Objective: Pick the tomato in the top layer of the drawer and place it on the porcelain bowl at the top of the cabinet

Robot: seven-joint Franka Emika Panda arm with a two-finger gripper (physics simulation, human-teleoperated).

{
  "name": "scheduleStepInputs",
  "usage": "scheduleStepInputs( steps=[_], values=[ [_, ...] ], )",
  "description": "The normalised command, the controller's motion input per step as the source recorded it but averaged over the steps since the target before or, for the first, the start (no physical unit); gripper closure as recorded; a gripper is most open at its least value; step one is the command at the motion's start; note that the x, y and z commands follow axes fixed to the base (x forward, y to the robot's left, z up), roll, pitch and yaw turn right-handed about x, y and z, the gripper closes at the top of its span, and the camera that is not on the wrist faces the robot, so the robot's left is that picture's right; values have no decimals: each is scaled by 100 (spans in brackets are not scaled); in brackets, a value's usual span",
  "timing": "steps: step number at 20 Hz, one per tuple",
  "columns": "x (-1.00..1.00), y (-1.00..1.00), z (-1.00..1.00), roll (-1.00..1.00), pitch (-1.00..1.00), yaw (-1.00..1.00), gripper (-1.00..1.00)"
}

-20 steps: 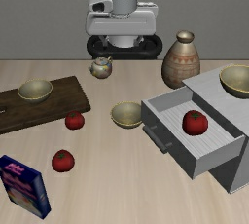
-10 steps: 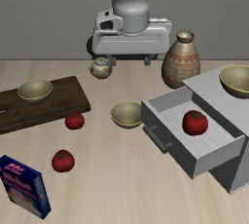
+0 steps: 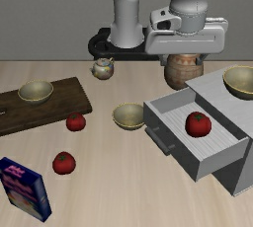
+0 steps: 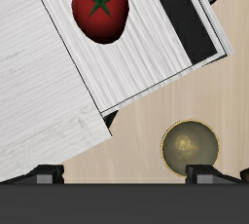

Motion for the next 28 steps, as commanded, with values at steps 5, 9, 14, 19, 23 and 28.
scheduleStepInputs(
  steps=[5,9,14,19,23,28],
  values=[
    [0,20,0,0,0,-27,-100],
    [0,0,0,0,0,-45,-100],
    [0,0,0,0,0,-49,-100],
    [0,0,0,0,0,-45,-100],
    [25,0,0,0,0,-28,-100],
    [100,0,0,0,0,0,-100]
  ],
)
